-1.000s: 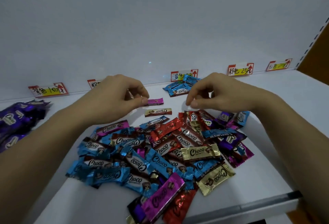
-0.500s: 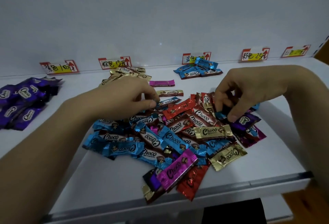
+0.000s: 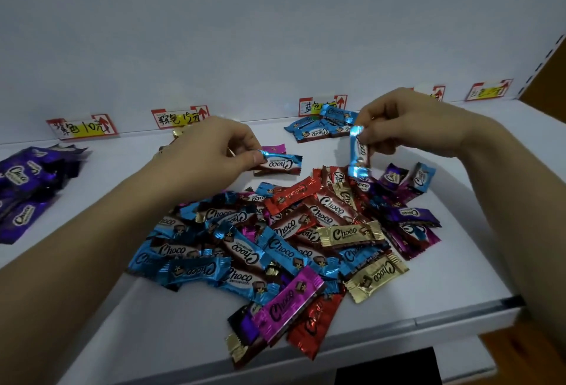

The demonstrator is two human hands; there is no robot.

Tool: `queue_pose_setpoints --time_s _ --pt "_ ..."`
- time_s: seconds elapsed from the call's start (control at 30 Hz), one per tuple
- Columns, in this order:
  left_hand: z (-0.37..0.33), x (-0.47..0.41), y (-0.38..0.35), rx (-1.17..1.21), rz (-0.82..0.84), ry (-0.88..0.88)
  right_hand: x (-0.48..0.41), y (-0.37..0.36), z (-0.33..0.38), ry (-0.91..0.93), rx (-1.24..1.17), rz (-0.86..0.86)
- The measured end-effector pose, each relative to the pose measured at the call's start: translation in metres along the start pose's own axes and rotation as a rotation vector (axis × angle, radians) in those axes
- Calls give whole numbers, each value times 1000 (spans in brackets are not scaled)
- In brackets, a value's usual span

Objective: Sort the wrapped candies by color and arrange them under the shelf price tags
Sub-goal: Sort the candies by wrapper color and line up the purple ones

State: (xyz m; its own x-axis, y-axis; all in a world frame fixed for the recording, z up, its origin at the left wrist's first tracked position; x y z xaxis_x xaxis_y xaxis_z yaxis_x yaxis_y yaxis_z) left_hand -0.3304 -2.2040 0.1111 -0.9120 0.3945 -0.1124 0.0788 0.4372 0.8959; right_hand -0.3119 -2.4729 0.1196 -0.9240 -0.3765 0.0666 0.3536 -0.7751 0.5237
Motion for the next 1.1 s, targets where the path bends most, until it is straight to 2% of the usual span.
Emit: queue_pose_setpoints --time_s 0.17,0.3,0.4,0.5,0.57,0.73,0.87,1.1 --pt "-3 -35 -2 190 -14 127 -18 9 -28 -141 -299 -298" --pt "-1 -79 -23 207 6 256 -30 14 -41 -148 -361 -550" --pt "4 -104 -35 149 -22 311 -41 12 -47 -173 -380 -620" --pt "4 -114 -39 75 -65 295 -43 8 -51 -167 -387 -666" --pt "3 -117 -42 8 -78 266 -42 8 -52 -141 -250 -700" --pt "-1 -113 -36 -42 -143 212 -41 15 -49 -78 -45 -707" --pt "-4 -82 -12 -63 -143 93 -35 16 -33 20 108 -669" --pt "12 -7 17 -181 -78 -70 -22 -40 23 300 245 -337"
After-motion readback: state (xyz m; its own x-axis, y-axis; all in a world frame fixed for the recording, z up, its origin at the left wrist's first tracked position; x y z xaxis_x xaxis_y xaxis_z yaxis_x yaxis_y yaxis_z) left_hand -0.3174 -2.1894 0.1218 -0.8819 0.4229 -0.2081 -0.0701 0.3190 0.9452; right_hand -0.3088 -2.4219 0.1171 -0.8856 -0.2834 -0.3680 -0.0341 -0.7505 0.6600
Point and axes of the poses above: each hand's wrist, its own x-axis away from the middle knuckle, its own y-axis out of the back of the hand, z = x × y, the point moved 5 cm from there along -x, towards the middle knuckle, and after that the axes turned 7 degrees about -x, right-handed, at the moved point
